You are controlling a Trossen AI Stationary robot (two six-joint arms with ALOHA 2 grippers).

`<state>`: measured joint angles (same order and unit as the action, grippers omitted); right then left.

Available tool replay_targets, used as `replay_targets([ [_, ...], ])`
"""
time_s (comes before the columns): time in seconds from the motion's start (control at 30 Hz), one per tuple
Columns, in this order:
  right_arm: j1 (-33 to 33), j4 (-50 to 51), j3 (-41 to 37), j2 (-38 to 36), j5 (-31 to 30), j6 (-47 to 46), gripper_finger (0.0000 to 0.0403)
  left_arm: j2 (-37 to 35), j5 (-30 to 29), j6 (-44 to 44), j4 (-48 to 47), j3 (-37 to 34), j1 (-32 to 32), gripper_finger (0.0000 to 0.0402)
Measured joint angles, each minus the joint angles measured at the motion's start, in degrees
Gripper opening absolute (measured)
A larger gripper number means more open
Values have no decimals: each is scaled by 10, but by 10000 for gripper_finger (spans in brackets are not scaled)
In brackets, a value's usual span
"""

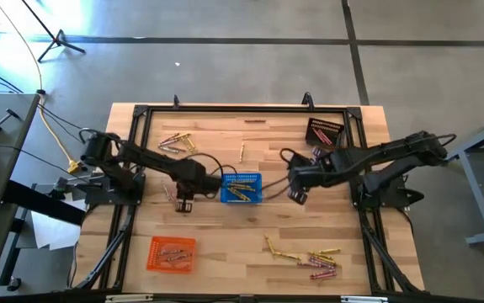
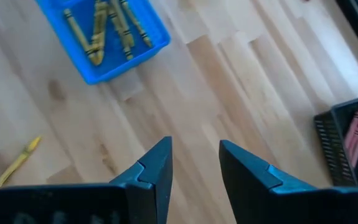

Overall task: Sort crayons
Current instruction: Put the gray crayon into the orange basket

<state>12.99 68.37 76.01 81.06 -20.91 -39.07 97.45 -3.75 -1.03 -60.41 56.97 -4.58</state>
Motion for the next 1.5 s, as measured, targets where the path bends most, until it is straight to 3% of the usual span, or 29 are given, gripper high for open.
replay_targets([
  [0.2,-37,0,0,0,2,5,116,-47,64,44,37,-33,33,78],
  [0.6,-55,-3,0,0,6,-3,116,-60,71,116,95,-85,43,78],
  [1.07,-55,-8,0,0,18,-25,116,-63,54,100,148,-133,61,75],
  [1.3,-55,-14,0,0,20,-30,116,-62,53,60,154,-135,61,10],
  [1.5,-55,-14,0,0,21,-29,116,-65,50,9,140,-117,61,3],
])
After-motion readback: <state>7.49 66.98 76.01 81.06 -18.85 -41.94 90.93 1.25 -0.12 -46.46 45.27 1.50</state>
